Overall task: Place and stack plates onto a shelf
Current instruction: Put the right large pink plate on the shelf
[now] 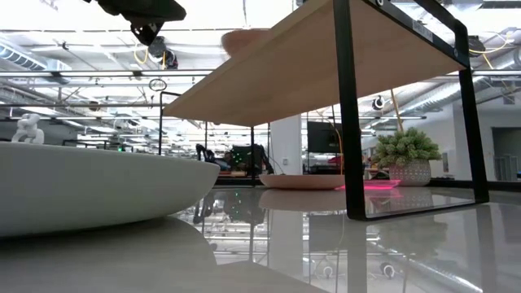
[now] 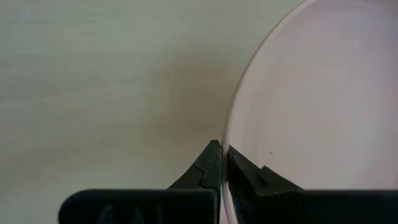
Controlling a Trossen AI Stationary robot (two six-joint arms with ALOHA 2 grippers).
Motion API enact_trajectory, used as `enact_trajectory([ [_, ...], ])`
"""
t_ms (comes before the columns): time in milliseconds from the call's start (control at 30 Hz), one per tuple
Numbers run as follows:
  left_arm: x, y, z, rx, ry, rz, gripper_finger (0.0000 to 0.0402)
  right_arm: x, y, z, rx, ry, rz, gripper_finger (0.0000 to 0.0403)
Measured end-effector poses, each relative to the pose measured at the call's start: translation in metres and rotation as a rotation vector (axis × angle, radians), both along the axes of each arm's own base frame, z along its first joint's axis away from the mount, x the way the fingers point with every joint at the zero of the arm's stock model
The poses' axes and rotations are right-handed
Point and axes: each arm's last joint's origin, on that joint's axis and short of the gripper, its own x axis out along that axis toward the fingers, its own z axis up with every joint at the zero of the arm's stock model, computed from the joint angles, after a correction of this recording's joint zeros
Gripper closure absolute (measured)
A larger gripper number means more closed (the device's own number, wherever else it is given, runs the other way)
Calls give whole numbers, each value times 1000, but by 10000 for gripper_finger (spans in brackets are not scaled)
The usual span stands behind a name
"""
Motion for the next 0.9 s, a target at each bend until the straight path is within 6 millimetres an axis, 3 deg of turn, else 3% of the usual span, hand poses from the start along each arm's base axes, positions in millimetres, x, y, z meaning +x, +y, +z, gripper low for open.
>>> enact_trajectory([
  [433, 0, 0, 0, 11, -5, -6, 389, 31, -8, -26, 67, 3, 69, 403],
  [900, 0, 0, 1, 15, -7, -8, 389, 37, -3, -33, 118, 20, 140, 403],
])
